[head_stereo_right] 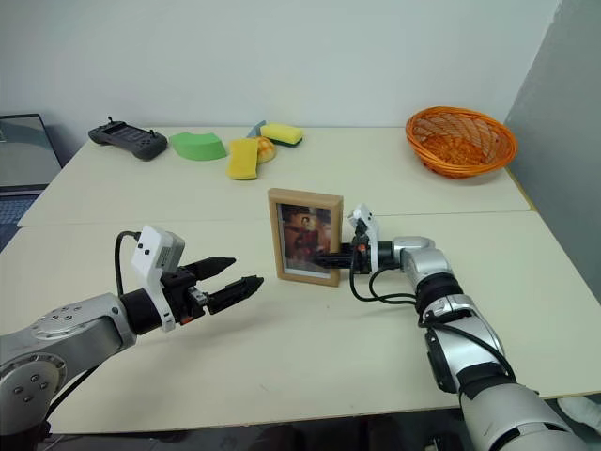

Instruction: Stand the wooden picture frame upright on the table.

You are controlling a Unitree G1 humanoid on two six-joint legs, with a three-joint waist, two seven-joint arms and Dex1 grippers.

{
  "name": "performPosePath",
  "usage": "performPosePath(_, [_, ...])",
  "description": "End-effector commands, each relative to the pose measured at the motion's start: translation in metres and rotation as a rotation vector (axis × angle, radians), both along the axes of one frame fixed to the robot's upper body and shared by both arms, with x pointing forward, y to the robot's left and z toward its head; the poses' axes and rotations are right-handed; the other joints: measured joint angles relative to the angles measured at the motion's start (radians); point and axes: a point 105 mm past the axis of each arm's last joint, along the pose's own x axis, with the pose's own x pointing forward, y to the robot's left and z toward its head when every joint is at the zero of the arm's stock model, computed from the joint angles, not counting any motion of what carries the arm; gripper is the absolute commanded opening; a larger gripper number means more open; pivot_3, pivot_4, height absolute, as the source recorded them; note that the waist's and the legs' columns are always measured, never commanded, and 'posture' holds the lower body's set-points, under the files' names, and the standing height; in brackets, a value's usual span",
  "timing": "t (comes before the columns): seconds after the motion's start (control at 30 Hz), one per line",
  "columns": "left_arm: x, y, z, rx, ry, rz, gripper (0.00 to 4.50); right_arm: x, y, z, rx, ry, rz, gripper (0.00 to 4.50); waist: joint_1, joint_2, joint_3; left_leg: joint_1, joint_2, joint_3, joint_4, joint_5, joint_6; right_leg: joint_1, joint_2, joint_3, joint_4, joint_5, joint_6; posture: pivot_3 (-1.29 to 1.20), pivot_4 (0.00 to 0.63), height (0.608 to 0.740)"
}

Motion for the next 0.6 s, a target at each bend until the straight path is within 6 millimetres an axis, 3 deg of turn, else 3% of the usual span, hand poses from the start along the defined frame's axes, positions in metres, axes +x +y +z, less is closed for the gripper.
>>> performPosePath(0.03, [0.003, 0.0, 0.005, -0.001, -0.036, -0.008, 4.5, 0.001, -0.008, 0.005, -0.007, -0.045, 0.0, 2.84, 0.0, 0.0, 0.0, 0.0, 0.0, 0.0, 0.0, 0.0, 0.0, 0.0, 0.0, 0.0, 0.0, 0.0, 0.0, 0.0, 0.15, 0.74])
performPosePath(0.23, [0.005, 0.005, 0.002, 0.018, -0.016, -0.006, 4.5, 0.0, -0.038, 0.003, -0.054, -0.082, -0.036, 4.39, 0.001, 0.0, 0.0, 0.0, 0.0, 0.0, 0.0, 0.0, 0.0, 0.0, 0.0, 0.0, 0.0, 0.0, 0.0, 0.0, 0.15, 0.74])
performPosePath(0.47, [0.011, 0.023, 0.007, 0.045, -0.014, 0.006, 4.5, -0.011, -0.095, 0.007, -0.135, -0.119, -0.126, 4.45, 0.002, 0.0, 0.0, 0.0, 0.0, 0.0, 0.0, -0.001, 0.001, 0.0, 0.0, 0.0, -0.001, 0.0, 0.0, 0.0, 0.15, 0.74])
performPosePath(0.6, [0.015, 0.033, 0.009, 0.065, -0.016, 0.013, 4.5, -0.025, -0.098, 0.032, -0.062, -0.125, -0.174, 4.45, 0.001, 0.0, 0.0, 0.0, 0.0, 0.0, 0.0, -0.002, 0.004, 0.0, 0.0, 0.0, 0.0, 0.0, 0.0, 0.0, 0.15, 0.74])
